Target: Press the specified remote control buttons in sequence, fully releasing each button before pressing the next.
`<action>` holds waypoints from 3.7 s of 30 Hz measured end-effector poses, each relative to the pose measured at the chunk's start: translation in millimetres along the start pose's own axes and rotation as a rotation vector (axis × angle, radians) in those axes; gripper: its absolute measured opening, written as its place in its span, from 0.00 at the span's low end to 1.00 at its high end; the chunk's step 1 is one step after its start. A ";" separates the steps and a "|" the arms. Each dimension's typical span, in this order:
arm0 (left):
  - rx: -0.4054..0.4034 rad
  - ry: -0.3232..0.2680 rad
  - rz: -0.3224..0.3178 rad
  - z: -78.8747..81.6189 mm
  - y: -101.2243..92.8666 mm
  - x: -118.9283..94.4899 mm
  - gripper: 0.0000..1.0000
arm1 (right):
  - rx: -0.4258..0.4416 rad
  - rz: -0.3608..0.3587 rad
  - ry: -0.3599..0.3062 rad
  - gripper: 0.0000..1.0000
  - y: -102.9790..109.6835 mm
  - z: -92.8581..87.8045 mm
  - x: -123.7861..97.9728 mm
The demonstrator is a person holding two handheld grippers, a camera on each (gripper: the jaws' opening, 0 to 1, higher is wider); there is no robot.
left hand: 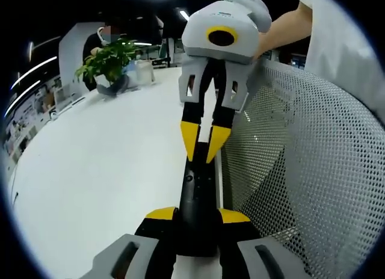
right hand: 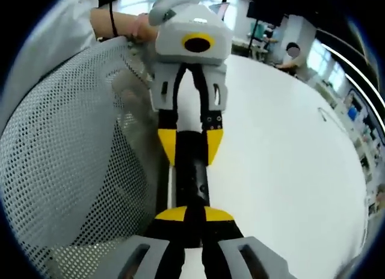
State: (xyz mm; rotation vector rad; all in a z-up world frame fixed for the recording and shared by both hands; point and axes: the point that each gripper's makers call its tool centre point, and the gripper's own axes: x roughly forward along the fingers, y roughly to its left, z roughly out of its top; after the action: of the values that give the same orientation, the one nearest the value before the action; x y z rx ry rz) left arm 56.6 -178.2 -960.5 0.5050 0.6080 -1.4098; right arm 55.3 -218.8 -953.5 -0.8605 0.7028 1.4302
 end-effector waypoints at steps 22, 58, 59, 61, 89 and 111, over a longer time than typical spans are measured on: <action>-0.010 -0.005 -0.003 0.1 1.0 -0.4 0.25 | 0.030 0.135 0.240 0.05 -2.7 -0.3 4.3; 0.005 -0.003 -0.002 0.1 0.9 1.1 0.25 | 0.040 0.058 0.152 0.04 -2.3 7.8 8.6; 0.005 -0.003 -0.002 0.1 1.0 1.0 0.25 | 0.044 0.064 0.160 0.04 -2.8 7.8 8.7; 0.004 -0.003 -0.002 -0.1 1.1 1.0 0.25 | 0.062 0.077 0.176 0.04 -3.3 7.5 8.9; 0.008 0.046 0.004 -6.9 1.7 -7.0 0.24 | 0.079 0.015 -0.040 0.04 -1.7 10.3 6.4; 0.010 0.040 0.004 -5.9 1.2 -4.9 0.24 | 0.105 0.044 0.104 0.00 -2.8 10.4 10.7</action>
State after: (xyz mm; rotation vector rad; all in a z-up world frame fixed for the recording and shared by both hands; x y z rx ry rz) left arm 57.0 -170.5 -961.8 0.5429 0.6317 -1.4029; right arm 57.6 -204.2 -956.7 -0.8466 0.8728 1.3824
